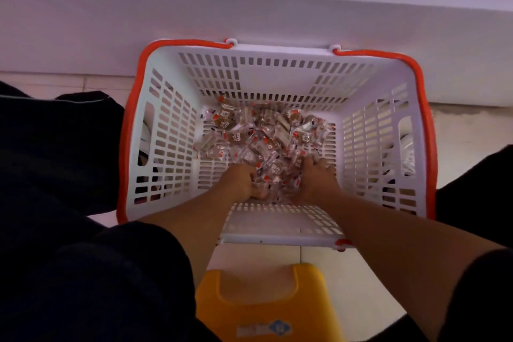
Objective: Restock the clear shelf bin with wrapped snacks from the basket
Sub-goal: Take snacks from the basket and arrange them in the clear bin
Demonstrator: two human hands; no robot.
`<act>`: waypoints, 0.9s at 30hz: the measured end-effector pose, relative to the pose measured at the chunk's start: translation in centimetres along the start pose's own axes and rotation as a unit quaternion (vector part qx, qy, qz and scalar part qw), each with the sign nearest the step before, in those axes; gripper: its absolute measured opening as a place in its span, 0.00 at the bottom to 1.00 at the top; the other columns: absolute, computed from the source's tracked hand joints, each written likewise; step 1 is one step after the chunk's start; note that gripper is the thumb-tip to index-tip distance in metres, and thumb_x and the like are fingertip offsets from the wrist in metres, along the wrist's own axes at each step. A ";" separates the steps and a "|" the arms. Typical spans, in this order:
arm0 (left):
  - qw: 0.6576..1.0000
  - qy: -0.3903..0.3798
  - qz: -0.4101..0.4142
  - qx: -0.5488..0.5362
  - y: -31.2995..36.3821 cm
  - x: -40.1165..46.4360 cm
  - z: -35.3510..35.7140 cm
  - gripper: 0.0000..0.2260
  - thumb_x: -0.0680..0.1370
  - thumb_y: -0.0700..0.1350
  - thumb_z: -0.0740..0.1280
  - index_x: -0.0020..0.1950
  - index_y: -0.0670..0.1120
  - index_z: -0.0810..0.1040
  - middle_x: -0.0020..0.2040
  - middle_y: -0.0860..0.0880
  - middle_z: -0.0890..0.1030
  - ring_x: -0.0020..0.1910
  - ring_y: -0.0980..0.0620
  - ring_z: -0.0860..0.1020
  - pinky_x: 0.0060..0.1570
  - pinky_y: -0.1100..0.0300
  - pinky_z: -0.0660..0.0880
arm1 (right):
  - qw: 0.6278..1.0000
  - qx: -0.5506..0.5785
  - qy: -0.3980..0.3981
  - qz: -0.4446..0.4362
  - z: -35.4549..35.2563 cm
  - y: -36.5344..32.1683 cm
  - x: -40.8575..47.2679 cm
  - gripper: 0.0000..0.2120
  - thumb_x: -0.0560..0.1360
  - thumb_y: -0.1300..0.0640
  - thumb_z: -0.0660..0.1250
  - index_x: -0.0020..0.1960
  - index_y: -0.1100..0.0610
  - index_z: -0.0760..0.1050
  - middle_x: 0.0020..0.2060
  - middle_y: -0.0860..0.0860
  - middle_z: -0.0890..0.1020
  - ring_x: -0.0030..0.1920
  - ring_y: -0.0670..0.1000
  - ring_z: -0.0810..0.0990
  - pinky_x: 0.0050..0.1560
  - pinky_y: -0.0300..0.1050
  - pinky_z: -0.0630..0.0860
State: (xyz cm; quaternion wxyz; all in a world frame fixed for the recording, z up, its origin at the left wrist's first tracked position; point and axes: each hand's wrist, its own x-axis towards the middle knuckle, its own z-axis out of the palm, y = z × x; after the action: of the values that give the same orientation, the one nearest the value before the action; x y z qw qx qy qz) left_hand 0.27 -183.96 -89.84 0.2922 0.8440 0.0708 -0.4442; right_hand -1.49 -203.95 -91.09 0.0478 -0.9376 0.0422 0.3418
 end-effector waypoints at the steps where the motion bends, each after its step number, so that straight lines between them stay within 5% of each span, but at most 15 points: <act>1: 1.000 0.005 0.003 -0.018 -0.3 0.6 0.4 0.09 0.72 0.41 0.77 0.48 0.42 0.80 0.46 0.43 0.80 0.42 0.51 0.79 0.45 0.58 0.78 | 1.000 -0.019 0.000 -0.016 -0.1 0.0 0.0 0.48 0.64 0.32 0.72 0.72 0.59 0.60 0.65 0.62 0.69 0.63 0.62 0.71 0.66 0.58 0.68; 3: 0.998 -0.022 -0.027 -0.049 -0.4 0.4 0.2 0.12 0.69 0.42 0.80 0.43 0.45 0.77 0.45 0.47 0.77 0.42 0.54 0.75 0.38 0.64 0.72 | 1.000 -0.001 -0.004 -0.030 -0.5 0.1 0.3 0.37 0.69 0.34 0.70 0.68 0.56 0.69 0.60 0.59 0.76 0.61 0.60 0.76 0.63 0.55 0.72; 5: 0.999 -0.014 -0.004 -0.038 -0.4 0.2 -0.1 0.15 0.68 0.45 0.81 0.38 0.48 0.73 0.42 0.49 0.74 0.42 0.53 0.73 0.41 0.61 0.71 | 0.997 0.069 -0.002 -0.035 -1.1 0.2 0.4 0.17 0.71 0.41 0.71 0.52 0.53 0.79 0.49 0.57 0.83 0.52 0.58 0.82 0.52 0.48 0.78; 7: 0.999 -0.016 0.003 -0.033 -0.5 0.2 -0.5 0.16 0.68 0.48 0.80 0.36 0.48 0.72 0.40 0.48 0.73 0.41 0.51 0.73 0.40 0.59 0.68 | 0.991 0.130 -0.014 -0.037 -1.5 0.1 0.4 0.10 0.70 0.50 0.71 0.38 0.57 0.79 0.39 0.57 0.84 0.44 0.57 0.82 0.40 0.43 0.75; 10: 1.000 0.010 0.002 -0.025 -0.6 0.1 -2.1 0.15 0.70 0.50 0.79 0.46 0.43 0.80 0.44 0.37 0.79 0.42 0.48 0.78 0.38 0.58 0.69 | 0.984 0.179 -0.010 -0.021 -2.2 0.2 0.6 0.07 0.70 0.60 0.70 0.36 0.63 0.79 0.35 0.57 0.81 0.40 0.54 0.79 0.35 0.40 0.70; 11: 0.999 0.024 0.006 -0.022 -0.7 0.0 -2.7 0.17 0.71 0.51 0.78 0.49 0.40 0.80 0.40 0.44 0.76 0.42 0.48 0.78 0.39 0.57 0.71 | 0.981 0.192 -0.018 -0.014 -2.6 0.3 0.7 0.06 0.70 0.62 0.69 0.35 0.62 0.78 0.34 0.56 0.80 0.39 0.52 0.78 0.33 0.38 0.69; 12: 0.999 0.035 0.007 -0.023 -0.7 -0.2 -3.3 0.18 0.71 0.51 0.78 0.49 0.39 0.79 0.47 0.55 0.63 0.41 0.49 0.77 0.40 0.57 0.71 | 0.981 0.189 -0.036 -0.010 -3.3 0.5 0.7 0.06 0.70 0.63 0.69 0.35 0.60 0.77 0.34 0.54 0.79 0.40 0.50 0.77 0.31 0.35 0.69; 13: 0.998 0.050 0.018 -0.027 -0.6 -0.2 -3.8 0.17 0.72 0.51 0.77 0.46 0.39 0.77 0.42 0.52 0.63 0.39 0.49 0.76 0.40 0.57 0.70 | 0.983 0.173 -0.055 -0.019 -4.0 0.6 0.7 0.05 0.70 0.62 0.70 0.36 0.58 0.78 0.35 0.52 0.79 0.39 0.49 0.78 0.31 0.34 0.69; 14: 0.997 0.061 0.023 -0.035 -0.7 -0.3 -4.1 0.18 0.72 0.51 0.77 0.46 0.39 0.76 0.61 0.42 0.66 0.39 0.49 0.76 0.41 0.57 0.70 | 0.986 0.146 -0.074 -0.040 -4.8 0.7 0.6 0.03 0.71 0.59 0.71 0.38 0.56 0.80 0.35 0.50 0.80 0.37 0.47 0.78 0.32 0.34 0.70; 15: 0.996 0.074 0.024 -0.039 -0.7 -0.4 -4.4 0.16 0.72 0.51 0.77 0.44 0.41 0.76 0.46 0.33 0.74 0.42 0.47 0.77 0.44 0.56 0.73 | 0.985 0.132 -0.090 -0.061 -5.7 0.7 0.6 0.02 0.71 0.57 0.72 0.40 0.55 0.81 0.35 0.48 0.81 0.35 0.45 0.78 0.35 0.36 0.73; 16: 0.995 0.089 0.026 -0.047 -0.7 -0.6 -4.6 0.15 0.72 0.52 0.77 0.42 0.44 0.75 0.42 0.39 0.76 0.45 0.46 0.78 0.49 0.53 0.75 | 0.984 0.123 -0.104 -0.079 -6.6 0.6 0.5 0.03 0.72 0.56 0.72 0.42 0.56 0.82 0.35 0.48 0.81 0.35 0.43 0.77 0.40 0.38 0.76; 18: 0.990 0.114 0.044 -0.067 -0.6 -1.1 -4.9 0.14 0.73 0.50 0.76 0.39 0.47 0.72 0.40 0.46 0.76 0.45 0.46 0.78 0.54 0.47 0.76 | 0.982 0.097 -0.119 -0.114 -8.3 0.2 0.2 0.05 0.73 0.56 0.73 0.44 0.57 0.83 0.38 0.49 0.83 0.38 0.42 0.78 0.49 0.43 0.78; 21: 0.983 0.126 0.077 -0.109 -0.4 -1.9 -5.0 0.14 0.74 0.45 0.75 0.39 0.47 0.70 0.46 0.48 0.78 0.46 0.49 0.77 0.52 0.48 0.77 | 0.978 0.066 -0.111 -0.166 -10.6 -1.1 -0.3 0.07 0.73 0.55 0.73 0.36 0.52 0.80 0.38 0.48 0.82 0.41 0.46 0.79 0.47 0.42 0.74; 27: 0.978 0.119 0.109 -0.135 1.7 -4.7 -7.8 0.14 0.75 0.51 0.73 0.55 0.46 0.75 0.47 0.50 0.77 0.45 0.50 0.77 0.42 0.59 0.72 | 0.961 0.050 -0.091 -0.257 -16.4 -3.7 -3.2 0.11 0.72 0.59 0.73 0.34 0.49 0.75 0.35 0.45 0.78 0.37 0.44 0.75 0.41 0.42 0.70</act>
State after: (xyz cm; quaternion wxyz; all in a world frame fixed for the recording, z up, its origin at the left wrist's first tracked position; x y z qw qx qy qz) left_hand 3.66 -180.33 -82.02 0.4396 0.8461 0.0722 -0.2928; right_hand 6.92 -202.10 -76.28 0.1843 -0.8781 -0.1874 0.3997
